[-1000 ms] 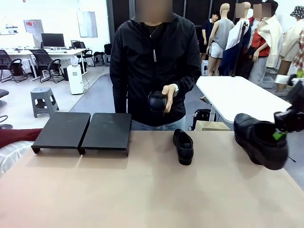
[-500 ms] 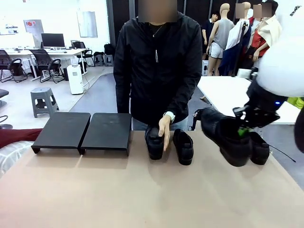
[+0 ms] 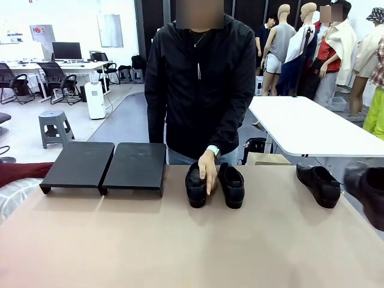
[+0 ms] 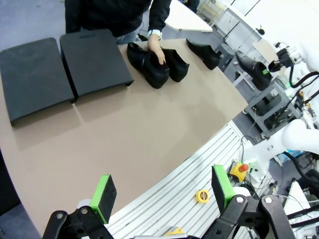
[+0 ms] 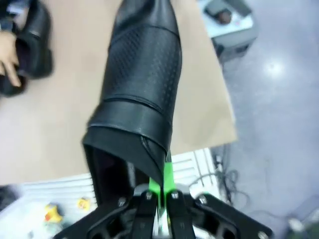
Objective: Organize the shoes by placing them on the stand.
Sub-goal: Pick up one Shoe and place it in the middle of the table.
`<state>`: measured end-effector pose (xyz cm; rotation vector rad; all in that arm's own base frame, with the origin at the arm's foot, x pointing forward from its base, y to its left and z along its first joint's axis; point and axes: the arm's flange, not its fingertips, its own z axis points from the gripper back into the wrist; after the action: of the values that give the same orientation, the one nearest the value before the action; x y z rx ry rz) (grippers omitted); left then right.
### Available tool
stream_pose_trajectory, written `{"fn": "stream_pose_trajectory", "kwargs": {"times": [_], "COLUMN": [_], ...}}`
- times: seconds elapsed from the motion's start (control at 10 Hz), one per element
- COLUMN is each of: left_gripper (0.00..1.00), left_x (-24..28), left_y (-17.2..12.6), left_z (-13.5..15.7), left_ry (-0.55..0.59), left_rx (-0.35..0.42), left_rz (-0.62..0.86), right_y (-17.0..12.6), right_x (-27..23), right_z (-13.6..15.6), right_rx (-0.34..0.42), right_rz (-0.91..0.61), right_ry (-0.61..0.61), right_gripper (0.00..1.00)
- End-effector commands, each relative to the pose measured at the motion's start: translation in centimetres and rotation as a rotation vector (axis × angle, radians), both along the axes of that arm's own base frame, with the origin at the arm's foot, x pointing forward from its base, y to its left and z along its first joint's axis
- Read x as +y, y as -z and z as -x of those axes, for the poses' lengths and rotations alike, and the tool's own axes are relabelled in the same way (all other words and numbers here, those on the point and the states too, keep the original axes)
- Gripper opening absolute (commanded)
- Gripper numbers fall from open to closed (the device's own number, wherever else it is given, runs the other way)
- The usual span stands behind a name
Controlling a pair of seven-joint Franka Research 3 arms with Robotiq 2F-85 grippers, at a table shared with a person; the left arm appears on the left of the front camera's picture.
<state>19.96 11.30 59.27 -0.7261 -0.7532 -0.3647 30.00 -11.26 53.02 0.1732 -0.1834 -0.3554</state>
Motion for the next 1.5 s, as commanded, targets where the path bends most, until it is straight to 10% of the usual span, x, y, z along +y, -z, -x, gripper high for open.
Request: {"fn": "stream_pose_trajectory", "kwargs": {"times": [0.0, 0.6, 1.0, 1.4], "left_gripper": [1.0, 1.0, 1.0, 1.0], "left_x": [0.1, 0.1, 0.1, 0.1], "left_y": [0.0, 0.0, 0.0, 0.0], "left_z": [0.1, 0.1, 0.1, 0.1], "left_ry": [0.02, 0.02, 0.02, 0.02], "left_rx": [-0.016, -0.016, -0.016, -0.016], "left_rz": [0.009, 0.009, 0.009, 0.009], "right_y": [0.3, -3.4, -0.3, 8.9], "right_x": [1.7, 22.8, 37.3, 48.8], "right_z": [1.1, 4.5, 1.4, -2.6], "right_rx": [-0.047, -0.205, -0.071, -0.022], "right_rz": [-0.047, -0.023, -0.193, -0.136], "right_ry": [0.046, -0.318, -0.726, -0.55], "right_gripper": [0.0, 0.0, 0.0, 0.0]}}
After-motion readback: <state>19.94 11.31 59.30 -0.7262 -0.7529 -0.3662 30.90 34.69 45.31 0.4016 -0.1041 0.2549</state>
